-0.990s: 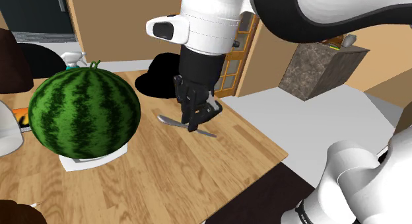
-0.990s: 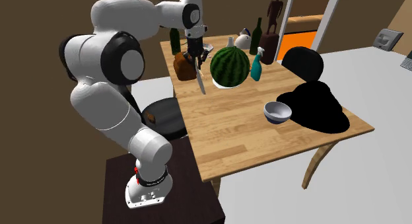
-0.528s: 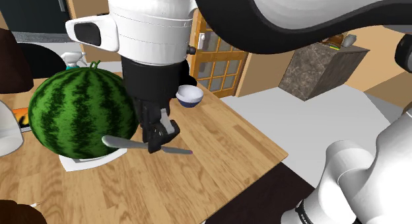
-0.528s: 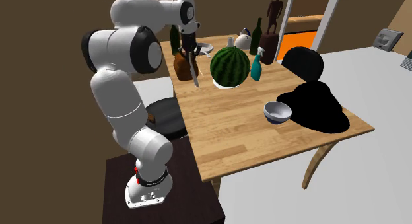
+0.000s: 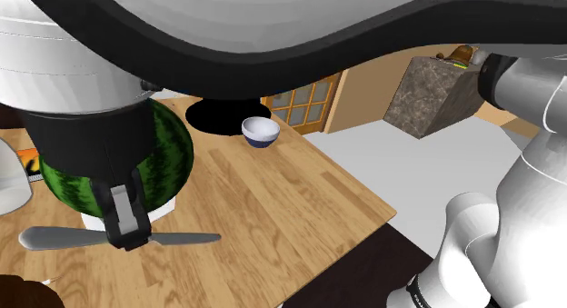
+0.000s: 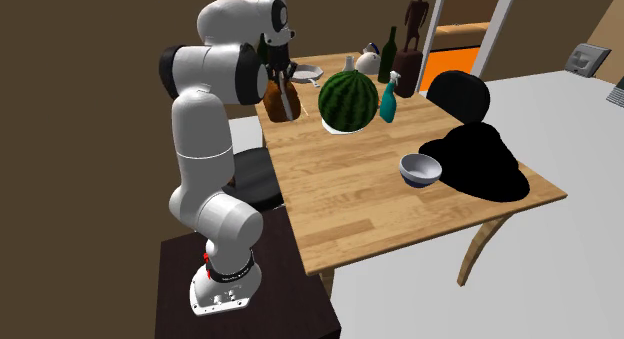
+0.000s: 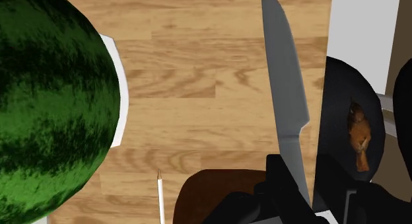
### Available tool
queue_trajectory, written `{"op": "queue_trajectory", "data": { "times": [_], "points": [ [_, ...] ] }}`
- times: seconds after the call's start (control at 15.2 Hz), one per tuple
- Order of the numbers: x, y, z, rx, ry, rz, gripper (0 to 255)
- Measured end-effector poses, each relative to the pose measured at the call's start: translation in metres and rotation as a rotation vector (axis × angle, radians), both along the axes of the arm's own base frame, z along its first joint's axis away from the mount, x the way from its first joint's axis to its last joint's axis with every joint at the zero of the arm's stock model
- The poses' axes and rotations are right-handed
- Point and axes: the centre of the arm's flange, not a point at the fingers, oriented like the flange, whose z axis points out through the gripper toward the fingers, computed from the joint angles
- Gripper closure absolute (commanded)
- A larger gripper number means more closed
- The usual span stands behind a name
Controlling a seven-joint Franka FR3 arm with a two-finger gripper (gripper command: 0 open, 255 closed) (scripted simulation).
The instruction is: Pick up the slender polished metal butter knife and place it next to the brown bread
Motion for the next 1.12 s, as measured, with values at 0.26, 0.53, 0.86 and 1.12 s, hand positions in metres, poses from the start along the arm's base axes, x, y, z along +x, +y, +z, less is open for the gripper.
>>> {"op": "queue_trajectory", "data": {
  "times": [0.26,0.53,0.86,1.12],
  "points": [
    [-0.001,0.003,-0.019,0.0,0.0,-0.001,255],
    [0.0,0.003,-0.042,0.0,0.0,-0.001,255],
    [0.0,0.004,-0.067,0.0,0.0,-0.001,255],
    [0.0,0.004,-0.087,0.0,0.0,-0.001,255]
  ]
}}
